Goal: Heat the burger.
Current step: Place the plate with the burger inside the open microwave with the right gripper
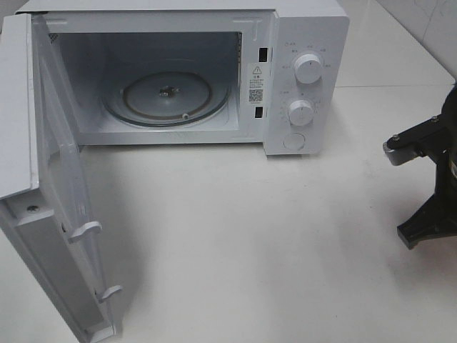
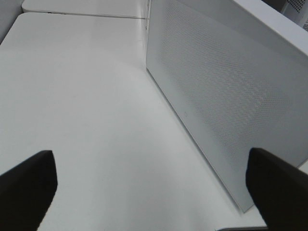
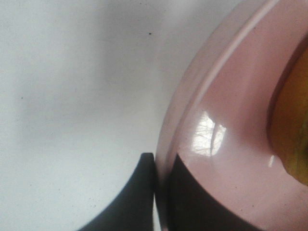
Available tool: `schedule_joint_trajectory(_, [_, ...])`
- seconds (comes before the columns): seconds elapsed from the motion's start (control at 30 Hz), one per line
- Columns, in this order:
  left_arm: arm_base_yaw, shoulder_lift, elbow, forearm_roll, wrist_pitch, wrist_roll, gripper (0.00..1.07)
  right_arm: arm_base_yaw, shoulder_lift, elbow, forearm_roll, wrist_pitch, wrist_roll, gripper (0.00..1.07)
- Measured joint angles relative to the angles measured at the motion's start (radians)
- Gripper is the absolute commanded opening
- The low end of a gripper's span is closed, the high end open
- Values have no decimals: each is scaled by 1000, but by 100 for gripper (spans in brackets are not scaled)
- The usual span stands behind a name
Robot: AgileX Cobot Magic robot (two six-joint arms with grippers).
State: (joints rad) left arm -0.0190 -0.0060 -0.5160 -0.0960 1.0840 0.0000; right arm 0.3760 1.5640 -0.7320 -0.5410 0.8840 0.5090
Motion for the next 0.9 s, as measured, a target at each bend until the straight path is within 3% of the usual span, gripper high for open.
schedule_joint_trajectory(0.17, [0, 0, 0, 0, 0, 0, 100, 39, -41, 39, 1, 0, 12, 0])
schedule_joint_trajectory(0.4, [0, 0, 0, 0, 0, 0, 100, 163, -147, 107, 2, 22, 14, 0])
schedule_joint_trajectory(0.9, [0, 0, 0, 0, 0, 0, 100, 396, -168, 165, -5, 43, 66, 0])
